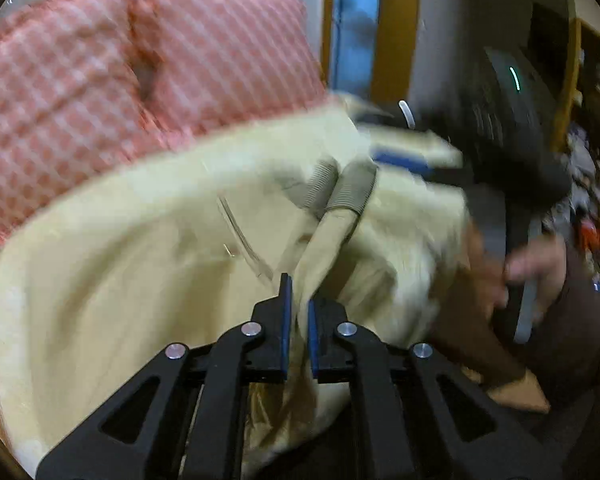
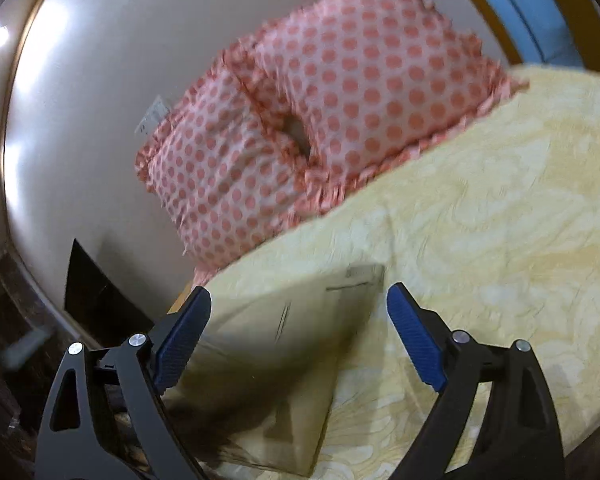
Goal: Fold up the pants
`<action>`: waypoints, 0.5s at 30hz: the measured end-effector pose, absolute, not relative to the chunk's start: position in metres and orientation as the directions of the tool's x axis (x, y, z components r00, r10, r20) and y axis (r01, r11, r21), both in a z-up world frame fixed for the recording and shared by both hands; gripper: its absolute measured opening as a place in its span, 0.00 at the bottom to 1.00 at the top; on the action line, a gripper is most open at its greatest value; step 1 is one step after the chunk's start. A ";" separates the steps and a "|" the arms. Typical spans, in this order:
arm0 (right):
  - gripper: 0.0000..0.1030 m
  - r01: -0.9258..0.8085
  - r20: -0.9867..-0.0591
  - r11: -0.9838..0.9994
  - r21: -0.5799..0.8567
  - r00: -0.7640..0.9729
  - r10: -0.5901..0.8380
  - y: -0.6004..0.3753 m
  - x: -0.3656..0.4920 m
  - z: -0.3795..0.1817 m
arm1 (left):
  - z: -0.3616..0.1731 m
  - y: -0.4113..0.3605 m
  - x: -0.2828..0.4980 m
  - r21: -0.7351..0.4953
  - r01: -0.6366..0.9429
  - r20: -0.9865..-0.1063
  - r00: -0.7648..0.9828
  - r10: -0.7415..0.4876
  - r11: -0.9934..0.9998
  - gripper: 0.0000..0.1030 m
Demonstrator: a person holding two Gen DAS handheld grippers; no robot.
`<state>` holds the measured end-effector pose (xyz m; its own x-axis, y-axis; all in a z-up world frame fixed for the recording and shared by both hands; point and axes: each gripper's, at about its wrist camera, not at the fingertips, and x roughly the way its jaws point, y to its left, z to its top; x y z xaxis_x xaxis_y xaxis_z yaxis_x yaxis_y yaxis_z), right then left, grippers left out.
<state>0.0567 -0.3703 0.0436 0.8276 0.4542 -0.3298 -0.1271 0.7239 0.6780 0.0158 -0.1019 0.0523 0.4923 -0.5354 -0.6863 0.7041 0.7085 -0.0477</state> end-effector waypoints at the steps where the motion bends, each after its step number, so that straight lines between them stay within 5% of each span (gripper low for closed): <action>1: 0.89 -0.128 -0.344 0.715 0.687 0.810 0.475 -0.369 0.062 0.040 | 0.051 -0.093 0.012 -0.074 0.700 -0.683 0.483 -0.548 0.710 0.12; 5: 0.88 -0.094 -0.449 0.743 0.663 0.745 0.494 -0.356 0.085 0.023 | 0.083 -0.014 0.012 -0.169 0.589 -0.571 0.595 -0.565 0.790 0.38; 7: 0.79 -0.071 -0.523 0.772 0.632 0.696 0.492 -0.345 0.099 0.013 | 0.095 0.029 0.023 -0.215 0.467 -0.533 0.680 -0.504 0.858 0.62; 11: 0.66 -0.104 -0.582 0.825 0.555 0.660 0.475 -0.322 0.110 0.006 | 0.064 0.118 0.078 -0.369 0.208 -0.640 0.651 -0.409 0.906 0.62; 15: 0.56 -0.145 -0.583 0.827 0.543 0.645 0.495 -0.313 0.109 0.004 | 0.035 0.130 0.105 -0.447 0.170 -0.697 0.549 -0.462 0.878 0.62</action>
<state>0.1094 -0.3131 0.0037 0.6446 0.4951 -0.5826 -0.1448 0.8273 0.5428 0.1054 0.1302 0.0350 0.5492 -0.4615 -0.6967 0.1705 0.8780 -0.4472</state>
